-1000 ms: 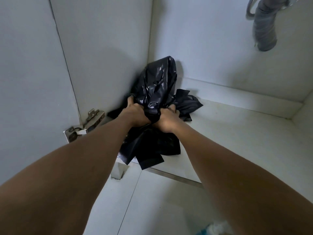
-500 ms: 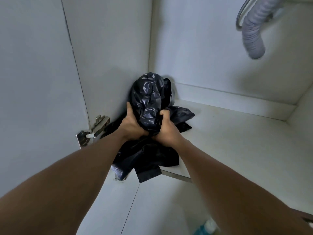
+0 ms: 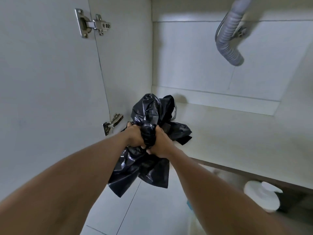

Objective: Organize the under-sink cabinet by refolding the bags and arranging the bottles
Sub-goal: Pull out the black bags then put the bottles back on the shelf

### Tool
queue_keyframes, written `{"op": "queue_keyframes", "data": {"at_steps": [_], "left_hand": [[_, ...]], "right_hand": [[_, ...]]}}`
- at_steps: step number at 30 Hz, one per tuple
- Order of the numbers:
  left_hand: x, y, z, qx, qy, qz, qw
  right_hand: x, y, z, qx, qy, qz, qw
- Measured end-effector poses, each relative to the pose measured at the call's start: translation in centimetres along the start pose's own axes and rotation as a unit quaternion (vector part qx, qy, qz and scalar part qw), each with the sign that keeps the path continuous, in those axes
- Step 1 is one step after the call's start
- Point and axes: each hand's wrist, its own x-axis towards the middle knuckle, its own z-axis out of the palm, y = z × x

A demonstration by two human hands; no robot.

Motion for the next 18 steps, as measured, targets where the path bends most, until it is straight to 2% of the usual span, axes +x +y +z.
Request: {"op": "queue_keyframes", "data": {"at_steps": [4,6,8,10,13,15,18], "left_hand": [[-2.3,-0.7,1.5,0.002,0.038,-0.057,0.998],[-2.9,-1.3,2.2,-0.016,0.066,-0.065,0.996],[-3.5,-1.7,2.3,-0.040,0.076,-0.021,0.996],[-4.8,-1.9,2.4,-0.112,0.082,0.023,0.990],[-6.3,-3.3,3.8,-0.248,0.087,0.008,0.965],[-7.3,-4.5,4.7,-0.261,0.086,-0.006,0.961],[-8.8,-6.2,5.7,-0.212,0.087,0.010,0.973]], "right_hand": [[-2.1,-0.9,-1.1,-0.198,-0.001,-0.030,0.980],[-2.2,-1.1,-1.5,-0.181,-0.034,-0.043,0.982],[-2.2,-1.4,-1.6,-0.129,-0.071,-0.044,0.988],[-2.6,-1.9,-1.3,-0.093,-0.074,-0.055,0.991],[-4.0,-2.5,0.0,-0.086,-0.071,-0.085,0.990],[-5.2,-3.0,1.0,-0.080,-0.074,-0.087,0.990],[-7.5,-3.3,3.0,-0.051,-0.066,-0.079,0.993]]}}
